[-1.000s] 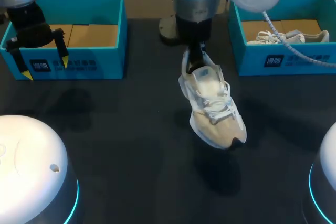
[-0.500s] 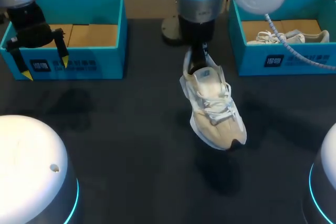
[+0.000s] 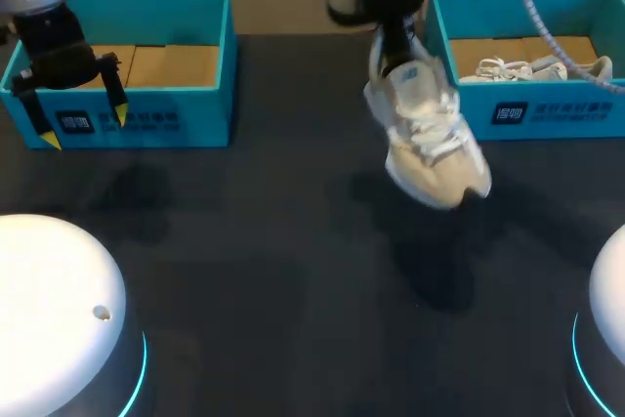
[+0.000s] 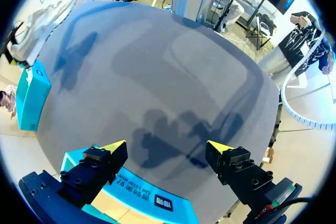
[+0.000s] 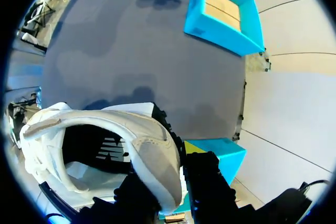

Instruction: Take the shoe out of the shoebox, open the shoe tongue, remove and reinsert the insole, then place the shoe into the shoebox

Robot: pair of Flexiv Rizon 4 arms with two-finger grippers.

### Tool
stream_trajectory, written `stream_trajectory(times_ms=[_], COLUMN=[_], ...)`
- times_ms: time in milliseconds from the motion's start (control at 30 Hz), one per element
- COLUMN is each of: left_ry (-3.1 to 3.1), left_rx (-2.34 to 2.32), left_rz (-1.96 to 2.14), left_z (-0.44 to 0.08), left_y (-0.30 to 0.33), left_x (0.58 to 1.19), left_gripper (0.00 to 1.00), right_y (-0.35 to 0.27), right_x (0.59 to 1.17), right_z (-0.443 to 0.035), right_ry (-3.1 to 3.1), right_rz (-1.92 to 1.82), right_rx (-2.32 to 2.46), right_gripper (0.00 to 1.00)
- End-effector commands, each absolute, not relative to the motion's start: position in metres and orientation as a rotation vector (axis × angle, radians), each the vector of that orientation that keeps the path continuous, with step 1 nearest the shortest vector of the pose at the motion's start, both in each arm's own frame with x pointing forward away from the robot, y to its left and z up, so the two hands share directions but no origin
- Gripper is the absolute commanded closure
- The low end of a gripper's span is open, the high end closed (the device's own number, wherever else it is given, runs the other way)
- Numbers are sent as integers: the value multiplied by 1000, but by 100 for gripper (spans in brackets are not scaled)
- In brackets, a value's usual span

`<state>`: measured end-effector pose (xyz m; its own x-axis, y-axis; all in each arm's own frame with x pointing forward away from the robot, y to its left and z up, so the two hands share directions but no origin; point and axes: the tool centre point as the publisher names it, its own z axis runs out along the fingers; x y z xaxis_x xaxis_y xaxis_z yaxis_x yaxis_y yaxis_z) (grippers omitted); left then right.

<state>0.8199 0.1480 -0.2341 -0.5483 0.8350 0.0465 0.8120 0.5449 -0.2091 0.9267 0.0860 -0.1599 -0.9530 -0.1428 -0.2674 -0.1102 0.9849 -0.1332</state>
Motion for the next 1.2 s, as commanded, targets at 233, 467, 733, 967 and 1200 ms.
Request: stream_trajectory(times_ms=[233,467,733,967,1200], left_ry=[-2637,-2715,-2901,-2966,-2986], left_rx=[-1416,-1223,-517,279,611], left_rz=[241,265,284,212,140], left_z=[-234,-227,-214,-206,-200], left_y=[148,156,186,217,233], left_x=[819,826,836,838,830], left_gripper=[0,0,0,0,0], right_y=[34,-1,-28,-46,-69], right_x=[987,1027,1056,1073,1078], right_z=[-133,-124,-120,-120,-117], right_ry=[2868,2877,2881,2896,2897], right_rz=[-165,-198,-192,-170,-109], right_rx=[-208,-174,-120,-65,57], right_gripper=[100,100,100,100,100])
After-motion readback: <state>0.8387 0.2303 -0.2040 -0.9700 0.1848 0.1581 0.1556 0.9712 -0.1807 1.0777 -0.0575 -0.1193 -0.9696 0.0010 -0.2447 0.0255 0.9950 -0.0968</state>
